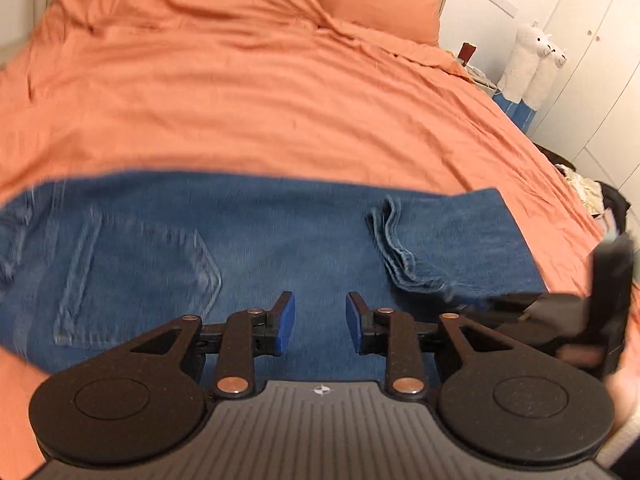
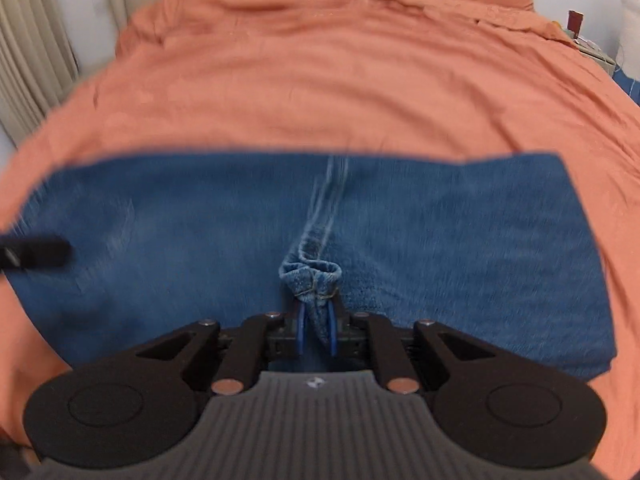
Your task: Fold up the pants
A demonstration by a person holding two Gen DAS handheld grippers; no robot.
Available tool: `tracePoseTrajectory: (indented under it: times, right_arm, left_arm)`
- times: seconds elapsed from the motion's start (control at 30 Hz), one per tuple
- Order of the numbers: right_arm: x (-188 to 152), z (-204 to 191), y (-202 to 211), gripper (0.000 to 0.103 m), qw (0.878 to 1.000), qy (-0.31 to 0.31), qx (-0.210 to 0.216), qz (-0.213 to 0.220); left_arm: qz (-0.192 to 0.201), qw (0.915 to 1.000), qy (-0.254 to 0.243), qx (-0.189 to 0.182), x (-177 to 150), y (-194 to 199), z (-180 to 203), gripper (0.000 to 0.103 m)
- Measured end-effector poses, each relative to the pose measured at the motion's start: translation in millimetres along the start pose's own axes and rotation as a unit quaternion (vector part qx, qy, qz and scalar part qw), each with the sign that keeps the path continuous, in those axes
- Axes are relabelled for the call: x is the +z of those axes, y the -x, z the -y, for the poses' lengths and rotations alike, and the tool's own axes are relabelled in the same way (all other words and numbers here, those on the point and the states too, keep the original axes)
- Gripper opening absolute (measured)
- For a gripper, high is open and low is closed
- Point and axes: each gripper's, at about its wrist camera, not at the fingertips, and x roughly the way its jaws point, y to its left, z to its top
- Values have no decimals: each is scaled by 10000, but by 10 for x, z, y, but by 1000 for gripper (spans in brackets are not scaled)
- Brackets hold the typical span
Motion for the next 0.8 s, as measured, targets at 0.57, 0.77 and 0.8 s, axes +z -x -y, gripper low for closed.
tracePoseTrajectory:
  times: [0.57,0.77,0.8]
  right_arm:
    - [-217,414,430,28,9951,-583,448,663]
    - [-173,723,342,16,9943,-692,-59,807]
    - [-165,778,319,16,9941,-714,-77,816]
  left_arm:
    - [-221,9920,774,-970,-71,-457,-40,41]
    - [-257,9904,875,-1037,99,-874,134,51]
    - [-268,9903,876,-1045,138,-953,166,53]
